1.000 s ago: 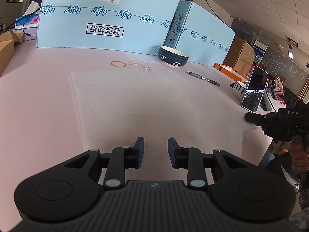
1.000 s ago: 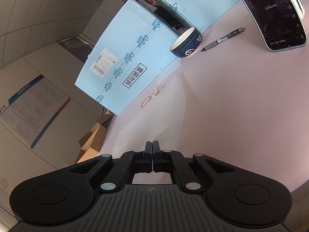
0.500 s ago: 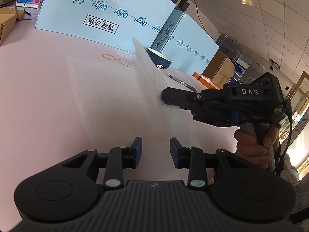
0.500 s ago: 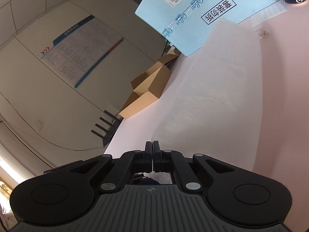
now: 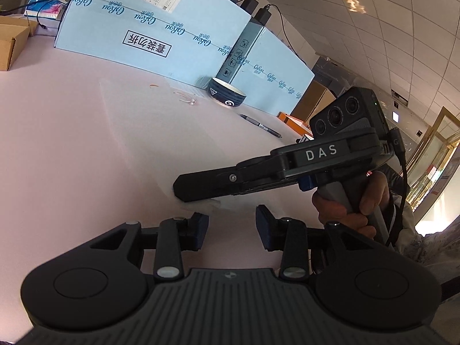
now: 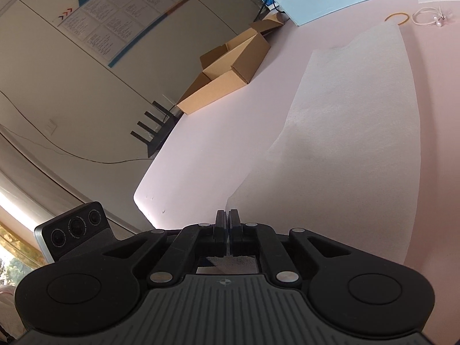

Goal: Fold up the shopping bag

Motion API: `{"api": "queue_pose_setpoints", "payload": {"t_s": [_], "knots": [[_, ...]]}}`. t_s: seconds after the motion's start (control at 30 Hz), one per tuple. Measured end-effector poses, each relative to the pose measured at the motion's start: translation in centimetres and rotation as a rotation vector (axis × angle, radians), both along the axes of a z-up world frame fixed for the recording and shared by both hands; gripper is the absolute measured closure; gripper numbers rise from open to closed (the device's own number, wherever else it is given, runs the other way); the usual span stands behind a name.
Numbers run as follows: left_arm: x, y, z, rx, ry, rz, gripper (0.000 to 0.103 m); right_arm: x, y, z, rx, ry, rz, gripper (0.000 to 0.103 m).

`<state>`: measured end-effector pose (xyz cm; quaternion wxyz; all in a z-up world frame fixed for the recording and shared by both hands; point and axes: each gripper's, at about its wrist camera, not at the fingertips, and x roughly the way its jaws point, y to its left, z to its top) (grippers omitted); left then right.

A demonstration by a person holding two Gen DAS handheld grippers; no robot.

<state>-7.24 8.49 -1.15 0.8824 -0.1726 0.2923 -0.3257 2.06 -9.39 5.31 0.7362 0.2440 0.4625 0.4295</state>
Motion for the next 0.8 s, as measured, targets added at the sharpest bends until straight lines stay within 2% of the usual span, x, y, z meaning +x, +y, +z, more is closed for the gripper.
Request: {"api": "queue_pose_setpoints", "payload": {"t_s": [0.23,0.3,0.47,0.67,0.77,0.8], "knots": [[-0.4,1.2,-0.1,0.005,0.011,0.023,0.069,0.0,-0.1,-0.6,-0.004,0.029,0.004,0.096],[-0.9,2.0,0.0,0.01,0.015,0.045,0.069,0.2,-0.3,-0.7,0.016,0.039,-0.008,0.084],[-2.3,4.4,0.5,0.011,0.027,0.128,0.068,0.6,-2.3,-0.2,0.079,0.029,-0.084,0.077],[-2.4,6.7,2.6,-0.005,-0.062,0.226,0.068,0.8,-6.5,0.5,0.038,-0.033,-0.258,0.077],[-0.8,6.5,3.5,-0.035,-0.112,0.239,0.07,1.2,-7.6,0.4,0.027,-0.045,-0.354,0.091],[0.2,6.2,3.7,-0.045,-0.122,0.235,0.07,1.4,-7.9,0.3,0.028,-0.047,-0.382,0.092]]}}
